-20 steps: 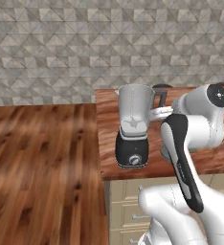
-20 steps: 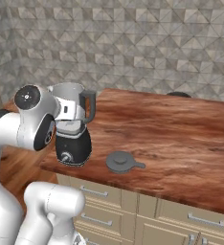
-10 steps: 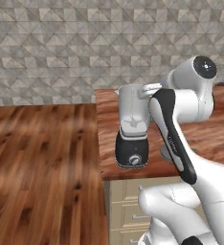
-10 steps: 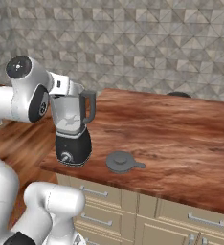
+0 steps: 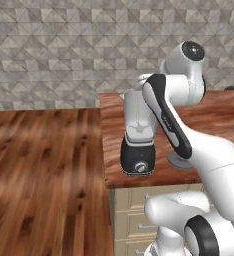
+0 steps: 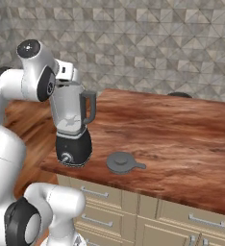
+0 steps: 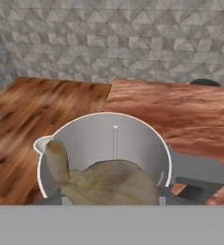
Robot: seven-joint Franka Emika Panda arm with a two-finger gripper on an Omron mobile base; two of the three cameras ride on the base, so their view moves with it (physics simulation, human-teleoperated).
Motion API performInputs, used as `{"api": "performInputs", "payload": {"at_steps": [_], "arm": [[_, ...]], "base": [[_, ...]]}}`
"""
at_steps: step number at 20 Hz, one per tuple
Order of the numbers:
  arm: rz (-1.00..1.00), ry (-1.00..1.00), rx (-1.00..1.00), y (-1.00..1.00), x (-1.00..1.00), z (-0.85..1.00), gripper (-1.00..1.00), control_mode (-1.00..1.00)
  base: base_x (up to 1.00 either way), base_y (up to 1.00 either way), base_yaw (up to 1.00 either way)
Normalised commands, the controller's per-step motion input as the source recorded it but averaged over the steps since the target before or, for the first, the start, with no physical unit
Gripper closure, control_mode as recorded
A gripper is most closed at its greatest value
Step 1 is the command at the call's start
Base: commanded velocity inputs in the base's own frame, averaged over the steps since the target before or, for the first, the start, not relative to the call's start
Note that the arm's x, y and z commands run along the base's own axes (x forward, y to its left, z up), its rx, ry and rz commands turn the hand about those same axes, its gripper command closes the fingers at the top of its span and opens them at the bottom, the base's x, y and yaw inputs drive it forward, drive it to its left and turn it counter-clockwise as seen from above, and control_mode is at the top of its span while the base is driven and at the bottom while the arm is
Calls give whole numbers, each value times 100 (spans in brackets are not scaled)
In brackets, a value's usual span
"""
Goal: Grab the garlic and lemon from the fridge, place them in the blender, close the lid, and turn on the blender to create a marinade.
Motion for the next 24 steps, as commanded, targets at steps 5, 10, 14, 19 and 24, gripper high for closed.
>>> {"api": "performInputs", "payload": {"at_steps": [5, 10, 14, 19, 24], "arm": [[0, 0, 0, 0, 52, -41, 100, -100], [0, 0, 0, 3, 47, -56, 100, -100], [0, 0, 0, 5, 49, -42, 100, -100], [0, 0, 0, 17, 55, -17, 100, -100], [0, 1, 0, 29, 44, -11, 100, -100]], "base": [[0, 0, 0], [0, 0, 0], [0, 0, 0], [0, 0, 0], [0, 0, 0]]}}
